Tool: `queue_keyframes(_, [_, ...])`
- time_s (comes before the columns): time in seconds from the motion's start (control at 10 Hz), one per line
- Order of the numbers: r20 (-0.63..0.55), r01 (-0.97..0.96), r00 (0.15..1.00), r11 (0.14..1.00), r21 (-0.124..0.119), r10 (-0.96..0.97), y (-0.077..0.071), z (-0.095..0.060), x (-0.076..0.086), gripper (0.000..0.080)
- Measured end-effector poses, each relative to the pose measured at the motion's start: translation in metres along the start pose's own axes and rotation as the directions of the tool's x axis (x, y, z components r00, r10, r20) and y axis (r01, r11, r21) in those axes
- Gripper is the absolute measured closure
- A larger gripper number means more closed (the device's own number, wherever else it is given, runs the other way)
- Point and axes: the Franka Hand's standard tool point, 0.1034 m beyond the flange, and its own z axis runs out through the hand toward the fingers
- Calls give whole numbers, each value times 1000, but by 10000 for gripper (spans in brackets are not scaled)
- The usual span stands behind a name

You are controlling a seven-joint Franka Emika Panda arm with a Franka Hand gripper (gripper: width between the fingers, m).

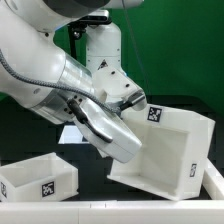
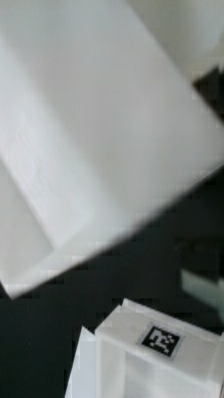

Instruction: Assemble drawer

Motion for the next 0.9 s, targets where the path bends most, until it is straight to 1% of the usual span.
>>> queue_keyframes(0.1, [0,0,1000,1000,0,0,0,0,0,346])
queue_keyframes(0.2, [0,0,1000,1000,1,0,0,0,0,223])
queue_keyframes(0.3, [0,-1,1000,1000,1,1,0,0,1,223])
queue_keyframes(0.4, [0,-1,1000,1000,2,1,0,-1,1,165])
queue_keyframes(0.6, [-1,2,1000,1000,4,-2,0,-2,2,153])
queue_keyframes(0.7, [-15,8,1000,1000,12,-8,-2,-7,4,151])
queue_keyframes(0.9, [-69,37,997,999,30,-34,-12,-18,8,151])
